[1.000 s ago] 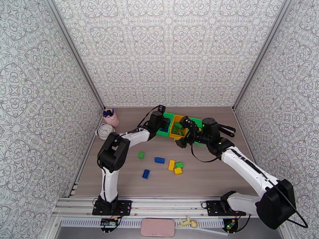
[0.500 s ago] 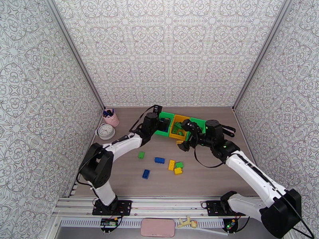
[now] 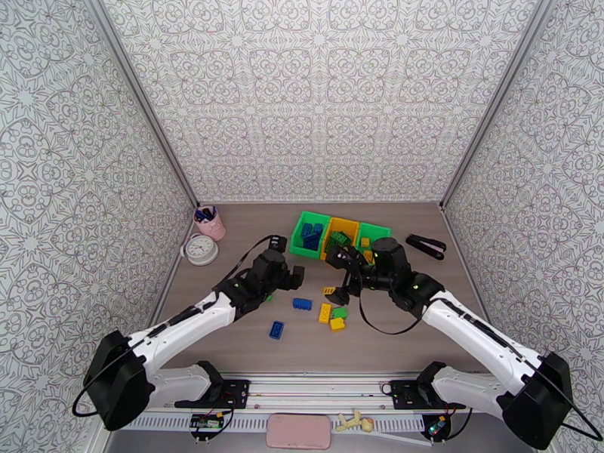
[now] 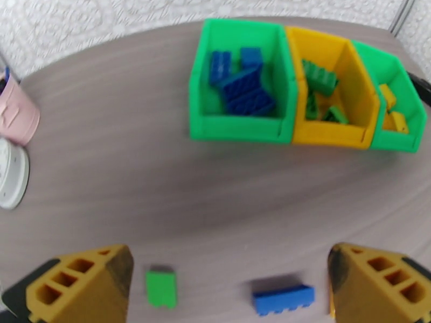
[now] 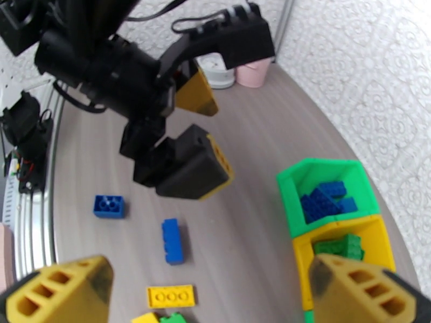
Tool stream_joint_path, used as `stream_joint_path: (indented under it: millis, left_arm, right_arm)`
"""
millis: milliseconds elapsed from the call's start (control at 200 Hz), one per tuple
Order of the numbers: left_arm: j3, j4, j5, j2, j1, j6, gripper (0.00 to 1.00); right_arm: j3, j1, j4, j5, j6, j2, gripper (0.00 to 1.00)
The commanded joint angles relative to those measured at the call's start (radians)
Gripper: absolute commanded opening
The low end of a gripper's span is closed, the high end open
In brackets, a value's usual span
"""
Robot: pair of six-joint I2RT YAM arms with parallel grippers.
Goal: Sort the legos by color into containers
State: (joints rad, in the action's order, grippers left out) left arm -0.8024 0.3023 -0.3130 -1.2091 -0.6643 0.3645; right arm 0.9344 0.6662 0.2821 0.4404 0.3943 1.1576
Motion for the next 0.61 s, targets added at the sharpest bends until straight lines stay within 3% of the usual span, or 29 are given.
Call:
stream_joint_path:
  millis: [0,130,255,370,600]
  left_arm:
    - [0.057,0.106,0.040,0.047,0.078,0.038,1.00]
    - [0.074,0.113,0.148,0.004,0.168,0.002,1.00]
    - [0.027,0.148,0.159,-0.096,0.210,-0.040,1.00]
    - [-0.011,0.151,0.198,-0.179,0.245,-0.040,0.97]
    - [-0.149,0.355,0.224,-0.307,0.259,-0.040,0.87]
  right_arm:
    - [0.011,0.048,0.016,-0.085,0.013,0.000,1.00]
    - [0.015,0.120,0.018,-0.151,0.014,0.026,1.00]
    - [0.029,0.186,0.012,-0.219,-0.017,0.051,1.00]
    - [0.055,0.195,0.018,-0.232,-0.088,0.078,1.00]
    - [0.145,0.195,0.144,-0.273,-0.185,0.129,1.00]
